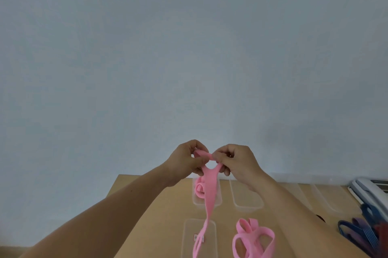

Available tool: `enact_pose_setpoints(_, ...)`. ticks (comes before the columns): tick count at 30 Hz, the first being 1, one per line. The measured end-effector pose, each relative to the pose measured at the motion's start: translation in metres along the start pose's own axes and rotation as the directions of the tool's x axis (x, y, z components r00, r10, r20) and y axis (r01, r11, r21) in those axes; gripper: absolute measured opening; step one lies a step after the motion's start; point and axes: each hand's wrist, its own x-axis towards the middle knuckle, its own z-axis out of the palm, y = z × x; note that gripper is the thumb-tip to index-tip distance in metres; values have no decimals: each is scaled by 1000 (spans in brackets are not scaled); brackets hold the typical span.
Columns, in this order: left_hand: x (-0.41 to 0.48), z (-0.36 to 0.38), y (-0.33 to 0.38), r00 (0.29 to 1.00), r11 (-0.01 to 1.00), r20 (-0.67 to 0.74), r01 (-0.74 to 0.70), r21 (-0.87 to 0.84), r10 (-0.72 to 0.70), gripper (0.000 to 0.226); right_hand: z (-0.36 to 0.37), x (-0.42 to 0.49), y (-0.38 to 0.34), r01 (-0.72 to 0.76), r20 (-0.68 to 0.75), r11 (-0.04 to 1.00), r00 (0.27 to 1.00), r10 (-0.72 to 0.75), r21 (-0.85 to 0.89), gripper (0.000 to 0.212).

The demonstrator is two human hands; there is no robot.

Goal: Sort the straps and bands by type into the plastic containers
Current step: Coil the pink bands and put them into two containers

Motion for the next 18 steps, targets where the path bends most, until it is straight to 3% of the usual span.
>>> enact_pose_setpoints(4, -3, -1, 11, 972, 973, 121, 213, -88, -202, 29, 1, 0, 5, 78, -63, 996, 995, -81, -46, 5)
enact_pose_setpoints(10, -8, -10, 17, 894, 924, 323, 364, -118, -311, 11, 3, 1, 12, 210, -96, 967, 970, -225, -144, 15)
enact_pose_setpoints(14, -3, -11, 15, 925, 930, 259, 327, -170, -278, 8, 3, 3, 16, 325, -77, 917, 934, -350, -231, 26)
enact_pose_setpoints(18, 0, -7, 13, 941, 918, 192, 320, -233, -279, 14, 3, 8, 16, 388, -42, 866, 906, -422, -316, 23)
